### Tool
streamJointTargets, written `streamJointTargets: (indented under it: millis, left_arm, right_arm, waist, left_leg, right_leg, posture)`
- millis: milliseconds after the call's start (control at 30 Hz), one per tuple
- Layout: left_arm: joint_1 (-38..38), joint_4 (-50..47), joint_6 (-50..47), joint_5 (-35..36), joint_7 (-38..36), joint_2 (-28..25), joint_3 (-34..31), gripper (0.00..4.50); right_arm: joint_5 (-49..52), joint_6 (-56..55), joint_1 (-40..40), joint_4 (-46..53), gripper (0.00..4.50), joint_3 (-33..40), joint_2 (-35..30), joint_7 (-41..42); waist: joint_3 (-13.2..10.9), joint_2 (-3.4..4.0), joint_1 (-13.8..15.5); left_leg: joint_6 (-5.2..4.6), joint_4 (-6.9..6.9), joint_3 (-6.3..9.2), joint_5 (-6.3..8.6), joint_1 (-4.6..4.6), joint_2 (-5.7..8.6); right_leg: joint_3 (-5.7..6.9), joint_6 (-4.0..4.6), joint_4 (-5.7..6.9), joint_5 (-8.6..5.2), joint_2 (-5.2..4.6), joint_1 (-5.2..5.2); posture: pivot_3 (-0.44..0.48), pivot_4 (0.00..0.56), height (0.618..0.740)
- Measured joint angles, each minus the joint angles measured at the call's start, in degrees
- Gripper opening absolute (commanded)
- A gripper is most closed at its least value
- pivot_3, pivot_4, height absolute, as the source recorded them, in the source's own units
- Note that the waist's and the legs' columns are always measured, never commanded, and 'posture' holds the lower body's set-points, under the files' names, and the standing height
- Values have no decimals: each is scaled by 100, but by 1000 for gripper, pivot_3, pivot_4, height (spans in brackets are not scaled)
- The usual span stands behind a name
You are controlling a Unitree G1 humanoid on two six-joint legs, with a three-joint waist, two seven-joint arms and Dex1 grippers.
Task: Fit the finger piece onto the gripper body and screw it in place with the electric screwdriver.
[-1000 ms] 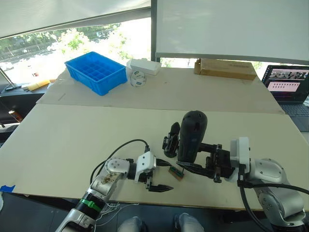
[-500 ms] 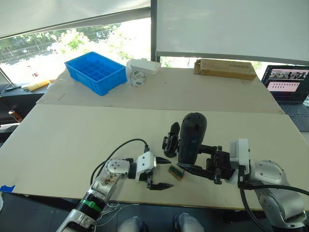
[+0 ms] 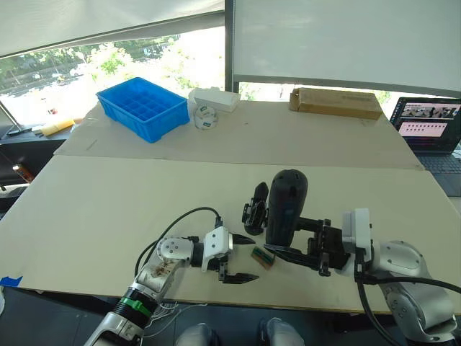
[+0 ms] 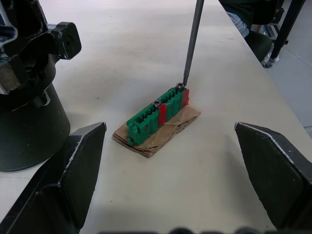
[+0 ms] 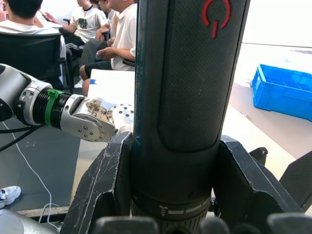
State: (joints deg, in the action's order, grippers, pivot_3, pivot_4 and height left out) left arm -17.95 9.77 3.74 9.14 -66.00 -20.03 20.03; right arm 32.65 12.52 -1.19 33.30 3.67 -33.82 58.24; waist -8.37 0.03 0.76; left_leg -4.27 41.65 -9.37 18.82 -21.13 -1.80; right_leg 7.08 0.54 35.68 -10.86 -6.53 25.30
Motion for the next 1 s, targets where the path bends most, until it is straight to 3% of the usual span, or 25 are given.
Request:
streamJointTargets:
  millis: [1000]
  left_arm:
    - [30,89,144,4,16,14,-8,4500]
  right_arm:
    - [230,5,-38,232,1903,-17,-130,-231]
  waist:
    - [0,0,3]
  left_leg:
    - [-2,-4,7,2,-2,-4]
  right_leg:
    - [0,0,-19,0,-4,-3]
  posture:
    - [0,150,740]
